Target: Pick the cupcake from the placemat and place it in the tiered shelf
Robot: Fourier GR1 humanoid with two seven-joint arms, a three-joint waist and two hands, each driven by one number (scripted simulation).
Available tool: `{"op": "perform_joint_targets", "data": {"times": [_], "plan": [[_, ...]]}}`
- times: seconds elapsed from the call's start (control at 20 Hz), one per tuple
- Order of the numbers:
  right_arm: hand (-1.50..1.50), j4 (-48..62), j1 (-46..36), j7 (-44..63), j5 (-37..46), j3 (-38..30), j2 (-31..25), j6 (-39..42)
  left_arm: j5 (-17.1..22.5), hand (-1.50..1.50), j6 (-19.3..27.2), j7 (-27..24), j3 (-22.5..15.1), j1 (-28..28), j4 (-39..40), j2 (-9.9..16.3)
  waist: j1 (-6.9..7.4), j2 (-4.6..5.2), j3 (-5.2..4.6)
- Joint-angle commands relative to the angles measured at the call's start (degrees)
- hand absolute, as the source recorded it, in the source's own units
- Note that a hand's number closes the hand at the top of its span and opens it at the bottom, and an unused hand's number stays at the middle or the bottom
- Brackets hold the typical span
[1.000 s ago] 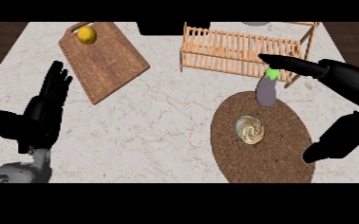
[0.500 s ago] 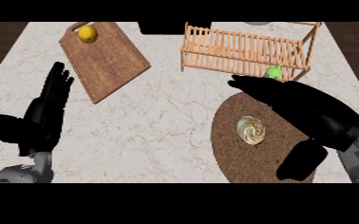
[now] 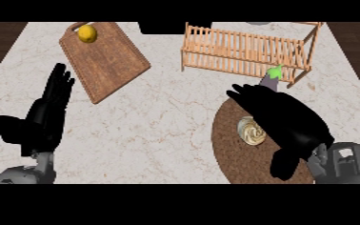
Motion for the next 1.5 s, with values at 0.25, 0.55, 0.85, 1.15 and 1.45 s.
{"op": "perform_joint_targets", "data": {"times": [0.25,0.55,0.85,1.15,1.45], "plan": [[-1.50,7.66,6.06,-10.31,11.94,-3.56,2.72,-1.08,-1.58,0.00,-2.99,0.75,2.13,-0.49,0.57,-2.43,-0.14,0.02,0.03],[-1.50,13.16,5.86,-15.10,18.14,-5.32,7.85,-0.26,-3.70,0.00,-4.12,3.20,4.61,-0.88,-0.97,-2.66,0.04,0.01,0.03],[-1.50,17.56,10.42,-19.75,24.49,-4.58,9.93,-4.07,-4.09,0.00,-5.74,2.99,4.27,2.66,-4.12,-5.05,0.12,0.01,0.04],[-1.50,17.45,11.58,-27.63,25.79,-10.69,8.83,-3.53,-7.88,0.00,-4.51,5.31,5.40,0.88,-5.26,-6.28,-0.04,-0.03,0.04],[-1.50,26.34,12.48,-33.39,33.16,-8.74,13.81,-10.17,-8.47,0.00,-6.71,1.98,6.97,-0.33,0.26,-8.34,-0.06,0.06,0.03]]}}
